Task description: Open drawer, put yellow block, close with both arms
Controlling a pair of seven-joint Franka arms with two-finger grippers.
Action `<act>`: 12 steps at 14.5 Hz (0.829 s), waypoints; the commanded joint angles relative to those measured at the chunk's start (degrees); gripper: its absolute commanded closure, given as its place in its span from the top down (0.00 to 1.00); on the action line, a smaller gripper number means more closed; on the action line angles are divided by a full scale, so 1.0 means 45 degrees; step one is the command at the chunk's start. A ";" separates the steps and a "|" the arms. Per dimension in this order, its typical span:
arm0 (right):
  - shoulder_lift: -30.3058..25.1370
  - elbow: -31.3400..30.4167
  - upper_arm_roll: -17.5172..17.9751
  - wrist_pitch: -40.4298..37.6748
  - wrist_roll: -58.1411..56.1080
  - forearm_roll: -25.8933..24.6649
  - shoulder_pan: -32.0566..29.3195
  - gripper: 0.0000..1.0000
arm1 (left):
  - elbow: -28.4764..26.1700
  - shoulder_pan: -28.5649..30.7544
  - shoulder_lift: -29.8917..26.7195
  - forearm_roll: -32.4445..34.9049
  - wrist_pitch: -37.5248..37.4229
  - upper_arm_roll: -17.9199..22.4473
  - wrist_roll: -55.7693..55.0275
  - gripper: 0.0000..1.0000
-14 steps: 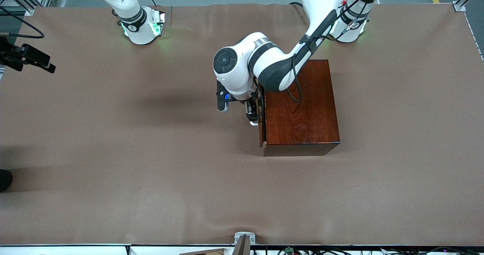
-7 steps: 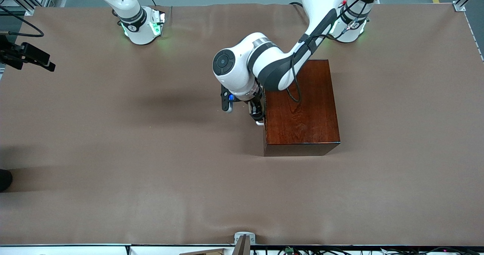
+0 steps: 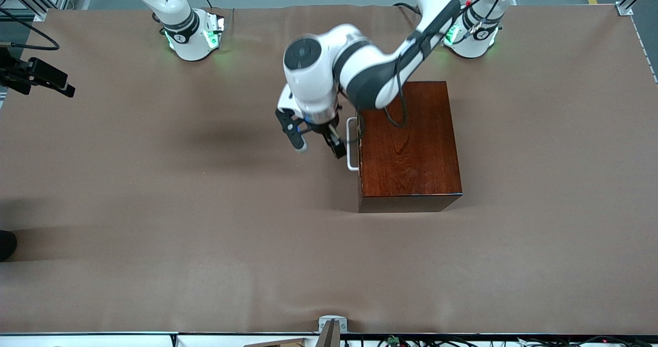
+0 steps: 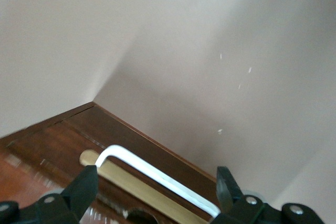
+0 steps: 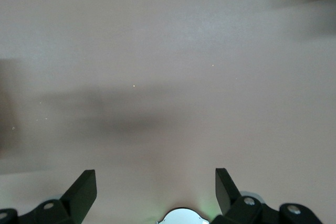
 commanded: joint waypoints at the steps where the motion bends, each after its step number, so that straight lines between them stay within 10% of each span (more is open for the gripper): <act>1: -0.0201 0.0039 0.0171 -0.0134 0.0129 -0.0094 -0.0243 1.00 | -0.0344 0.0313 -0.1711 -0.0799 -0.0762 0.0218 -0.1066 1.00; 12: -0.0221 0.0039 0.0151 -0.0153 0.0129 -0.0094 -0.0243 1.00 | -0.0773 0.6405 -0.5815 -0.2923 -0.5335 0.1658 -0.1125 1.00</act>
